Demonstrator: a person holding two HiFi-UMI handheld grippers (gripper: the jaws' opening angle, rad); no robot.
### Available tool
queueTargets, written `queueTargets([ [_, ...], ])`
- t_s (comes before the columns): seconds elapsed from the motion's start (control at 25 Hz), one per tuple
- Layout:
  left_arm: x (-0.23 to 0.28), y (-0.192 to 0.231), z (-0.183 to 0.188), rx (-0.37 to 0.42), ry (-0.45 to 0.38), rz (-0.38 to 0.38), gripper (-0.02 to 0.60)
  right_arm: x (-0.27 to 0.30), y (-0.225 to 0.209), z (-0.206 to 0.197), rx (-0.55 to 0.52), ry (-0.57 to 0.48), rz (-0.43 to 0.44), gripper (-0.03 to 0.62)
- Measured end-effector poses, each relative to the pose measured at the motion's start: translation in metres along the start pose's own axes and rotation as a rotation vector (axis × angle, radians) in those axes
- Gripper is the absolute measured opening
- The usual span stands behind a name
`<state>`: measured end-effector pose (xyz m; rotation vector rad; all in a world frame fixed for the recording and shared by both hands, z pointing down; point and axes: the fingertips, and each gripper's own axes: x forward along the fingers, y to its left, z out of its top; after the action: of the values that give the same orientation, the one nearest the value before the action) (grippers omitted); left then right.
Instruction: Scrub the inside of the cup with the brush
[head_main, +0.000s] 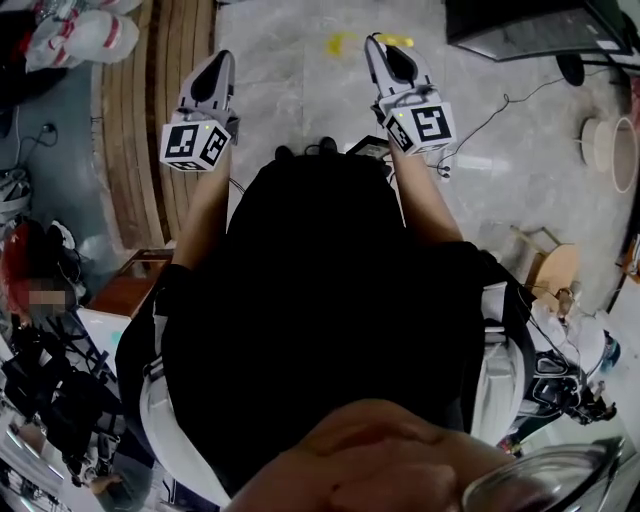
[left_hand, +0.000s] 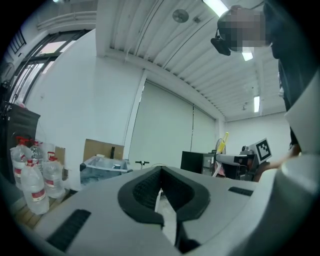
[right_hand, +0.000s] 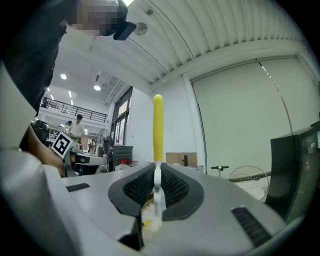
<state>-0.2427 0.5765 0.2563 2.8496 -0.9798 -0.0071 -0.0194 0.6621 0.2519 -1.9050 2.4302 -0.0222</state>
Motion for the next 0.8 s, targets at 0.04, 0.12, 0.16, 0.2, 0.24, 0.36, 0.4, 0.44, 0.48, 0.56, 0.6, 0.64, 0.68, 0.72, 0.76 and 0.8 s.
queueTargets([
  [0.04, 0.0, -0.005, 0.002, 0.005, -0.005, -0.004, 0.012, -0.004, -0.004, 0.002, 0.008, -0.001, -0.004, 0.041],
  [0.12, 0.001, -0.014, 0.005, 0.014, -0.011, -0.006, 0.012, -0.014, -0.013, 0.008, 0.007, -0.009, -0.008, 0.041],
  [0.16, 0.002, -0.018, 0.007, 0.018, -0.013, -0.003, 0.012, -0.019, -0.016, 0.011, -0.002, -0.016, -0.007, 0.041],
  [0.2, 0.003, -0.022, 0.009, 0.022, -0.016, 0.0, 0.012, -0.023, -0.019, 0.014, -0.015, -0.02, -0.005, 0.041],
  [0.24, 0.004, -0.025, 0.01, 0.023, -0.021, -0.001, 0.012, -0.026, -0.021, 0.016, -0.029, -0.022, -0.003, 0.041],
  [0.36, 0.008, -0.039, 0.014, 0.009, -0.049, -0.037, 0.012, -0.034, -0.03, 0.014, -0.033, -0.015, 0.003, 0.041],
  [0.4, 0.009, -0.044, 0.014, 0.007, -0.053, -0.052, 0.012, -0.037, -0.033, 0.013, -0.021, -0.011, 0.005, 0.041],
  [0.44, 0.01, -0.048, 0.014, 0.009, -0.049, -0.062, 0.012, -0.038, -0.034, 0.011, -0.013, -0.008, 0.009, 0.041],
  [0.48, 0.011, -0.051, 0.012, 0.015, -0.039, -0.067, 0.012, -0.039, -0.035, 0.009, -0.013, -0.008, 0.013, 0.041],
  [0.56, 0.015, -0.049, 0.008, 0.02, -0.012, -0.065, 0.012, -0.036, -0.037, 0.007, -0.021, -0.008, 0.011, 0.041],
  [0.6, 0.017, -0.046, 0.006, 0.017, -0.006, -0.06, 0.012, -0.034, -0.039, 0.006, -0.019, -0.005, 0.005, 0.041],
  [0.64, 0.018, -0.043, 0.004, 0.009, -0.007, -0.054, 0.012, -0.032, -0.042, 0.005, -0.012, -0.002, -0.001, 0.041],
  [0.68, 0.02, -0.041, 0.003, 0.002, -0.01, -0.049, 0.012, -0.03, -0.044, 0.004, -0.006, 0.0, -0.005, 0.041],
  [0.72, 0.023, -0.039, 0.002, -0.002, -0.013, -0.046, 0.012, -0.029, -0.045, 0.004, -0.006, 0.002, -0.006, 0.041],
  [0.76, 0.027, -0.038, 0.001, -0.004, -0.014, -0.044, 0.012, -0.027, -0.048, 0.002, -0.009, 0.004, -0.005, 0.041],
  [0.8, 0.032, -0.037, -0.001, -0.006, -0.013, -0.044, 0.012, -0.024, -0.05, 0.001, -0.011, 0.008, -0.003, 0.041],
])
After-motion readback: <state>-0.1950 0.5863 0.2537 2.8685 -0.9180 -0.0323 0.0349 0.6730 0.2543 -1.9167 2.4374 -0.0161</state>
